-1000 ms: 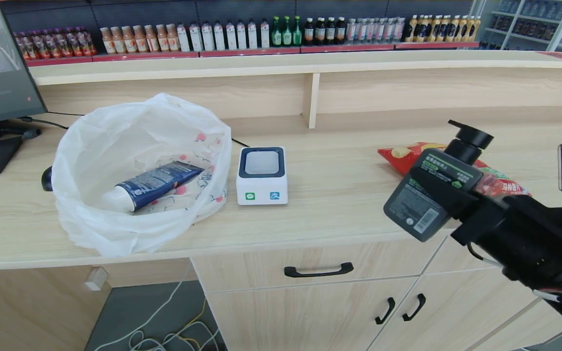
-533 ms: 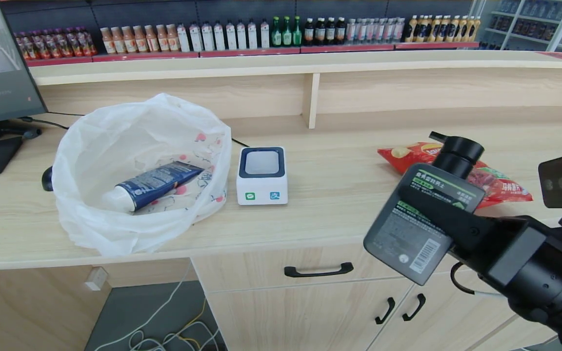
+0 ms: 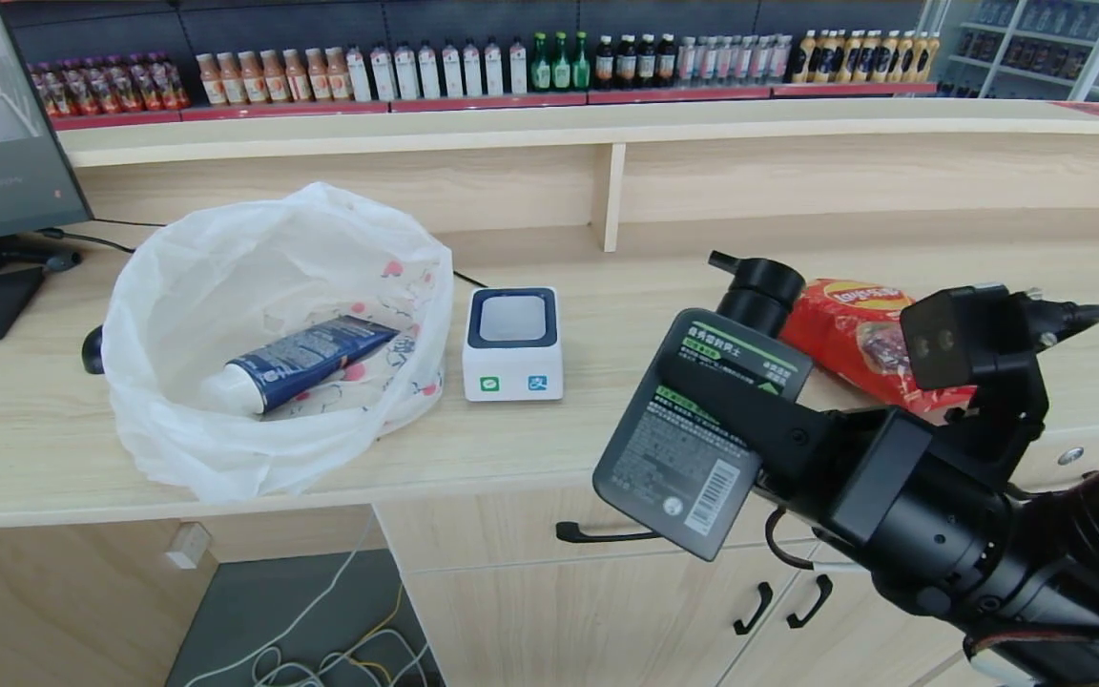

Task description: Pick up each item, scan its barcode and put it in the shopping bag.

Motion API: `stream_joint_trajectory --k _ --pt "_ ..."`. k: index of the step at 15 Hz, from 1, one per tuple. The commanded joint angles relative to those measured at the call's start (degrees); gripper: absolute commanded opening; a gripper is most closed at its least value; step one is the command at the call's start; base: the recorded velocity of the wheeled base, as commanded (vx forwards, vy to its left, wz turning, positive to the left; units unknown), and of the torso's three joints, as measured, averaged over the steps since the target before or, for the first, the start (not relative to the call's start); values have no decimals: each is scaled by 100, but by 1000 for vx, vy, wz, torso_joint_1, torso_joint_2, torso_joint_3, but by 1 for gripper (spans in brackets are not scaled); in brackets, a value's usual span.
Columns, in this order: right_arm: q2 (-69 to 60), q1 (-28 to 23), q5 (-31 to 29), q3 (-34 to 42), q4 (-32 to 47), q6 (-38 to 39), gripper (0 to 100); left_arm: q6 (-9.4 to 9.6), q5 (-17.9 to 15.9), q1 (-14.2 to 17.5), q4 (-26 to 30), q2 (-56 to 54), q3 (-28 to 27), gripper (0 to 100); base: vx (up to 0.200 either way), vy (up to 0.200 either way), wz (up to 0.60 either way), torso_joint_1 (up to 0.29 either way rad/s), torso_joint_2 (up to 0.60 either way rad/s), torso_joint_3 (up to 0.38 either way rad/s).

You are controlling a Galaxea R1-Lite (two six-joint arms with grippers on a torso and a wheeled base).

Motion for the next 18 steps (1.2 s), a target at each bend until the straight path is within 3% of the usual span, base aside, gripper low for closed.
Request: stream_joint_trajectory --k 1,6,18 --pt "102 70 1 -213 -8 286 0 -15 1 2 6 -2 0 100 0 0 0 0 0 0" --pt "-30 325 1 -415 -8 752 0 -6 1 2 6 -2 0 100 0 0 0 0 0 0" --pt "-38 369 1 -450 -8 858 0 11 1 2 -2 -2 0 100 0 0 0 0 0 0"
